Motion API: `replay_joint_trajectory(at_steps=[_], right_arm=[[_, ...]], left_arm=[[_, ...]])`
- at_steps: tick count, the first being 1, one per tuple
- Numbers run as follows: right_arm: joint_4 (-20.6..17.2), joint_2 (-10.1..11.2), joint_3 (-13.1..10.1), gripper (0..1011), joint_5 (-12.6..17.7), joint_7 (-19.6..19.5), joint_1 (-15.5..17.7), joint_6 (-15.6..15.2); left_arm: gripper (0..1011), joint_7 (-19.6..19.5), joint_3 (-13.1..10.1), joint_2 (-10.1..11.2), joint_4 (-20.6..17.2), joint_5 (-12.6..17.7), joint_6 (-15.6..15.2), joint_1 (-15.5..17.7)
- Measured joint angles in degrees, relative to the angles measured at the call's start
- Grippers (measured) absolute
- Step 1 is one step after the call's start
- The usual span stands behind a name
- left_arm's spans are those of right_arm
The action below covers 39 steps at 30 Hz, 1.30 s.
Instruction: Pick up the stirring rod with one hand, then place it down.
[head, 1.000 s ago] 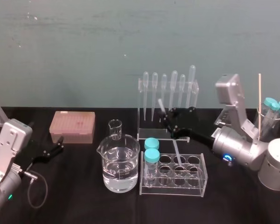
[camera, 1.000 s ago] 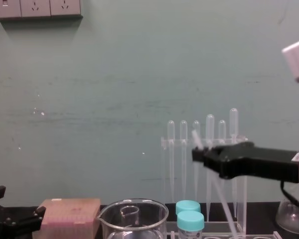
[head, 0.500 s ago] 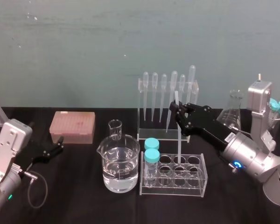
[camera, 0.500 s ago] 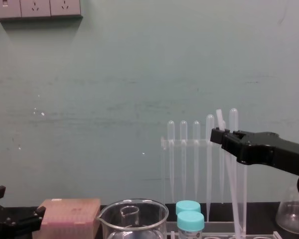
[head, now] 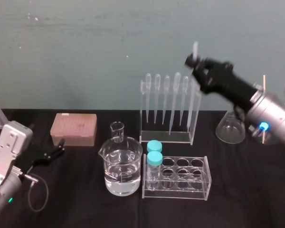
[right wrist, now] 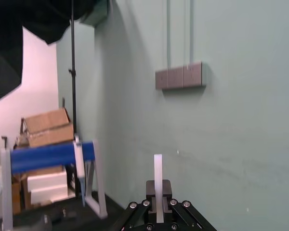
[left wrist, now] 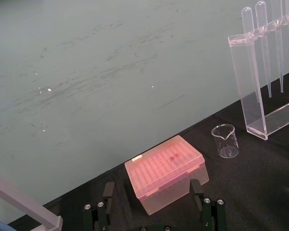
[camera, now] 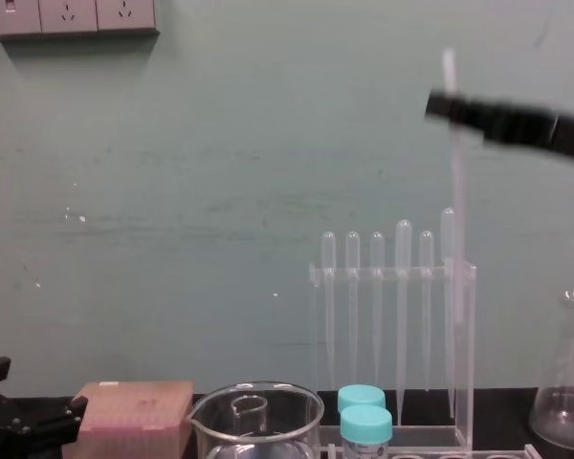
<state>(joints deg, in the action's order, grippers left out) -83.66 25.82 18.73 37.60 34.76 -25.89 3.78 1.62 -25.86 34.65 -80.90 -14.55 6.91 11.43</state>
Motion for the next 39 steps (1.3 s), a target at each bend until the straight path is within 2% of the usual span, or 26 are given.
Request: replay_joint_trajectory(at_steps=[2,9,24,39], right_arm=[[-1.3,0.7,-0.6,66,1.5,0.0,-1.0,-1.6],[-3.8,2.6,-1.3,67,3.9,0.3,-2.4,-3.5],[-3.6,4.0,0.6,66,5.4,0.4,-3.8,-3.0],[-3.6,4.6,1.4,66,5.9,-0.7,-3.9,-2.7]], left_arm=[[1000,0.0,0.0,0.0,0.0,0.0,0.0,0.0],[1000,0.0,0.0,0.0,0.0,0.0,0.0,0.0],[1000,0.0,0.0,0.0,0.0,0.0,0.0,0.0],[1000,0.0,0.0,0.0,0.0,0.0,0.0,0.0]])
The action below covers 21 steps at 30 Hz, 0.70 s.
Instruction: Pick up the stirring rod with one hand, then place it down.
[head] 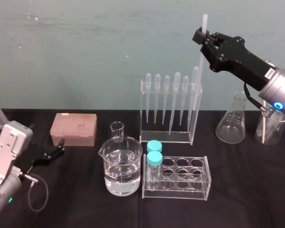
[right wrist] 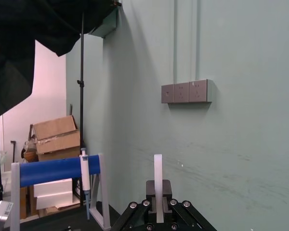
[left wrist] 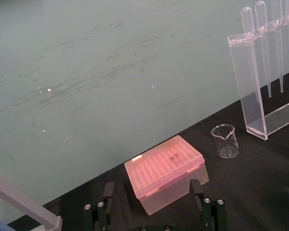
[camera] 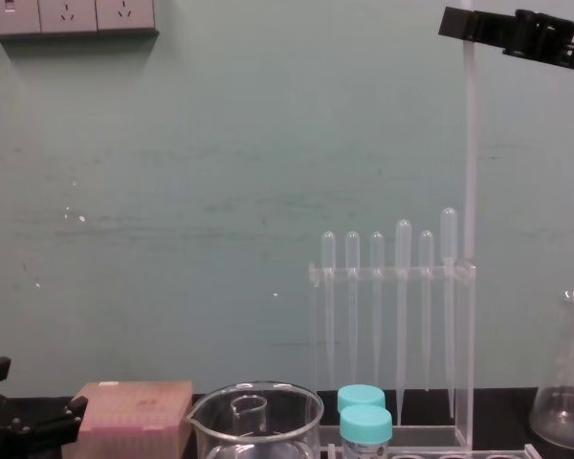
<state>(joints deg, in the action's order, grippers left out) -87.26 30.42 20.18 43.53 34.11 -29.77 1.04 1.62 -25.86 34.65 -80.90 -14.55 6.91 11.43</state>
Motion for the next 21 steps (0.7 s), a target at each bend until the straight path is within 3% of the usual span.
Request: replay_joint_trajectory(at_steps=[21], right_arm=[[-0.4,0.8,0.6,66,0.5,-0.2,0.1,-0.4]], left_arm=[[1000,0.0,0.0,0.0,0.0,0.0,0.0,0.0]])
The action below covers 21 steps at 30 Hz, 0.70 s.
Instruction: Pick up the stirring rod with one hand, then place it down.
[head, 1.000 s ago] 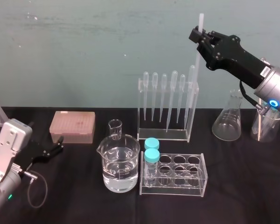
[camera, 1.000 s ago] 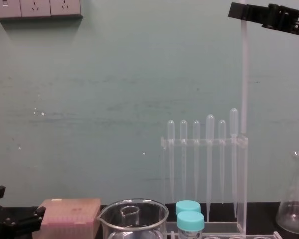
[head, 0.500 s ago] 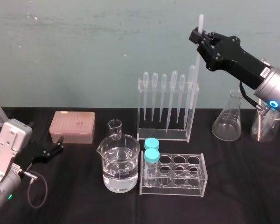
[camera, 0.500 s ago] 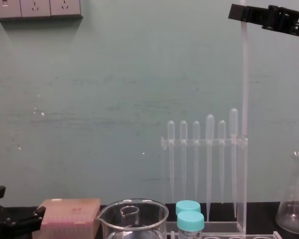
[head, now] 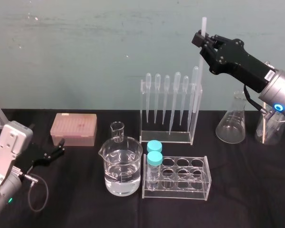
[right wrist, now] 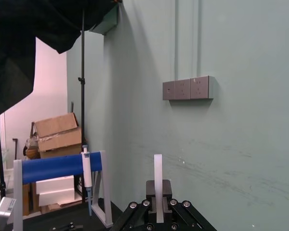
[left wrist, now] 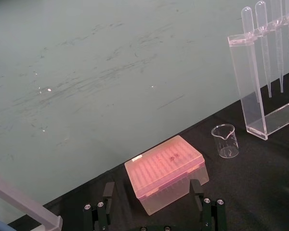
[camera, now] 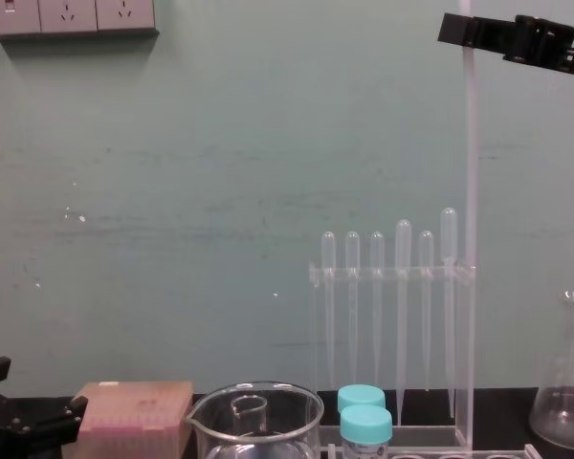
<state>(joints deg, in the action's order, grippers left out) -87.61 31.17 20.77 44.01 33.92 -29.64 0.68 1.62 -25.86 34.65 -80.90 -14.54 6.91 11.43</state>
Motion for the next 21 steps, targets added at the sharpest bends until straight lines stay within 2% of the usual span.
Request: replay_joint_trajectory(at_steps=[21], right_arm=[[-0.3,0.2,0.2,66,0.1,-0.1,0.2,0.0]], left_arm=[[1000,0.0,0.0,0.0,0.0,0.0,0.0,0.0]])
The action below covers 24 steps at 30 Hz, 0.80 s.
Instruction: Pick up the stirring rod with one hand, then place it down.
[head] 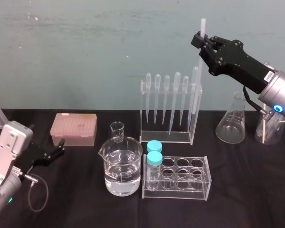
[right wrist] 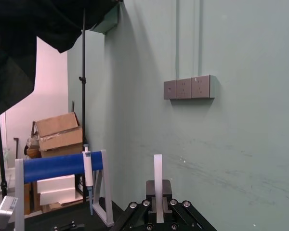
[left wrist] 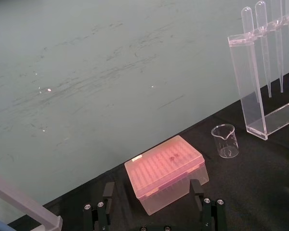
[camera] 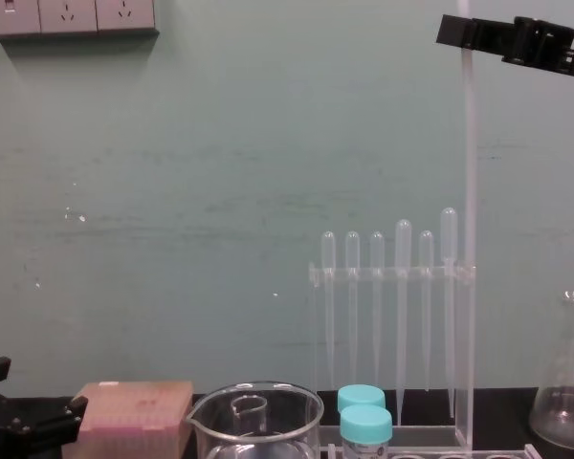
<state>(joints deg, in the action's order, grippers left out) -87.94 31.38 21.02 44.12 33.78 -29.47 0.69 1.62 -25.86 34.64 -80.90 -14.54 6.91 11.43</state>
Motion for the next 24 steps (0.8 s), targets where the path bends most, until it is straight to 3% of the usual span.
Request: replay_joint_trajectory(at_steps=[24], right_arm=[[0.0,-0.1,0.4,66,0.0,0.0,0.2,-0.2]], left_arm=[[1000,0.0,0.0,0.0,0.0,0.0,0.0,0.0]])
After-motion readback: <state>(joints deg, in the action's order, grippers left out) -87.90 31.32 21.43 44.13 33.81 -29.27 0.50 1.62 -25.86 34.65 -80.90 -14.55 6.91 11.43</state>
